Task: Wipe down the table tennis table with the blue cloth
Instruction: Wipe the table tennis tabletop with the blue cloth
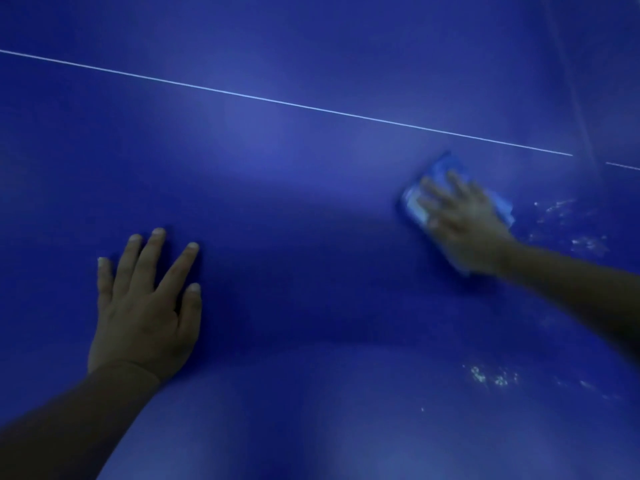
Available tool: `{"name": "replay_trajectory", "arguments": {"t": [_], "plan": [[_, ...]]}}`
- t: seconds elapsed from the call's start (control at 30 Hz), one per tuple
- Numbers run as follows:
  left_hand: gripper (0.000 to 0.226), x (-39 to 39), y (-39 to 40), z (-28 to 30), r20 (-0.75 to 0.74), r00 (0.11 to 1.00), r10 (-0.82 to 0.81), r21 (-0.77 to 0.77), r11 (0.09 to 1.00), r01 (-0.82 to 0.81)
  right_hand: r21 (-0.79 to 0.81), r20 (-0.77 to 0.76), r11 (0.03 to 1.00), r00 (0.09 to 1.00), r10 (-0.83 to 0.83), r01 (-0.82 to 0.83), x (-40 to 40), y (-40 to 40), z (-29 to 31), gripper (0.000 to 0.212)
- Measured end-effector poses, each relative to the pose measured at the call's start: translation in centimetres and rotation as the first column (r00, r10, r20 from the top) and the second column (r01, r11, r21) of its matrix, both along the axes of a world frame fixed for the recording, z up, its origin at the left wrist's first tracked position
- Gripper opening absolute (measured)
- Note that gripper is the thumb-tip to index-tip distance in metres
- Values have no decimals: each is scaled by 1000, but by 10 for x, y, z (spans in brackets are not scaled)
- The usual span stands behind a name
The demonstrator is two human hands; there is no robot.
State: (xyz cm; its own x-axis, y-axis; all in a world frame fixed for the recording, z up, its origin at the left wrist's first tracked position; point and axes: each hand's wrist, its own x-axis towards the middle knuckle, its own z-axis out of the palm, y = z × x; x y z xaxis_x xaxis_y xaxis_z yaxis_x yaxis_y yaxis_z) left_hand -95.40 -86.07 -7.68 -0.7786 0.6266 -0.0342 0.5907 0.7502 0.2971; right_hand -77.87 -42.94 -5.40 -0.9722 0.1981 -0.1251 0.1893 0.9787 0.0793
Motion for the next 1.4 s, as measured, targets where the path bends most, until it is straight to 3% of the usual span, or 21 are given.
{"name": "replay_trajectory", "arguments": {"t": [0.07, 0.13, 0.2, 0.27, 0.37, 0.47, 0.5, 0.57, 0.63, 0.7, 0.77, 0.83, 0.93, 1.0, 1.03, 1.1, 1.17, 1.2, 1.27, 1.4], "plan": [[60, 0, 1, 0, -12, 999, -30, 8, 1000, 30, -94, 33, 948, 953, -302, 304, -8, 12, 6, 61], [60, 1, 1, 0, -11, 999, -44, 2, 999, 44, -131, -30, 914, 920, -391, 384, -4, 7, 2, 62], [60, 1, 1, -1, -5, 999, -43, 3, 999, 43, -74, 16, 966, 969, -247, 248, 21, -20, -4, 60], [61, 0, -1, -1, -1, 999, -48, -3, 999, 48, -55, -3, 998, 1000, 2, -3, 74, -73, -13, 53], [63, 1, -1, 1, -11, 999, -51, -15, 999, 51, -183, 27, 944, 958, 284, -275, 149, -148, -24, 50], [63, 4, 0, 3, -16, 999, -30, 4, 1000, 30, -165, 25, 912, 923, 384, -375, 145, -139, -20, 47], [63, 4, 0, 3, -20, 999, -25, 16, 1000, 25, -130, -7, 941, 950, 313, -311, 131, -128, -20, 47], [61, 4, 0, 0, -52, 998, -22, 32, 999, 24, -153, -73, 988, 997, -27, 16, 99, -108, -17, 50], [62, 5, -1, -3, -70, 997, -21, 63, 998, 25, -194, -98, 931, 938, -331, 309, 77, -103, -16, 51], [63, 4, -4, -5, -65, 998, -20, 91, 995, 26, -172, -88, 921, 925, -369, 351, 78, -126, -15, 53], [65, 5, -6, -5, -42, 998, -52, 130, 990, 57, -89, -87, 977, 975, -203, 195, 112, -168, -20, 54], [66, 11, -12, 0, -30, 995, -98, 168, 980, 102, -104, -75, 993, 996, 46, -53, 170, -227, -24, 52], [69, 41, -32, 11, -6, 988, -153, 165, 975, 152, -224, 30, 890, 910, 414, -398, 237, -274, -19, 48], [71, 72, -50, 17, 7, 975, -223, 144, 965, 220, -212, 109, 839, 841, 529, -501, 225, -253, -8, 48], [69, 90, -61, 18, 8, 965, -261, 135, 957, 258, -159, 128, 870, 865, 486, -466, 210, -238, -7, 50], [65, 124, -86, 18, 10, 946, -324, 130, 939, 320, -89, 84, 986, 985, 149, -142, 178, -202, -5, 56], [63, 154, -111, 17, 13, 927, -374, 116, 922, 370, -130, 16, 965, 974, -228, 228, 160, -179, -6, 54], [62, 167, -122, 17, 19, 919, -395, 103, 915, 391, -167, 5, 936, 949, -314, 311, 160, -180, -6, 52], [61, 188, -140, 16, 28, 905, -425, 82, 903, 422, -172, -4, 937, 951, -310, 304, 178, -201, -8, 52], [59, 218, -165, 13, 20, 864, -503, 22, 864, 503, -136, 34, 990, 999, 30, -25, 286, -303, -14, 52]]}}
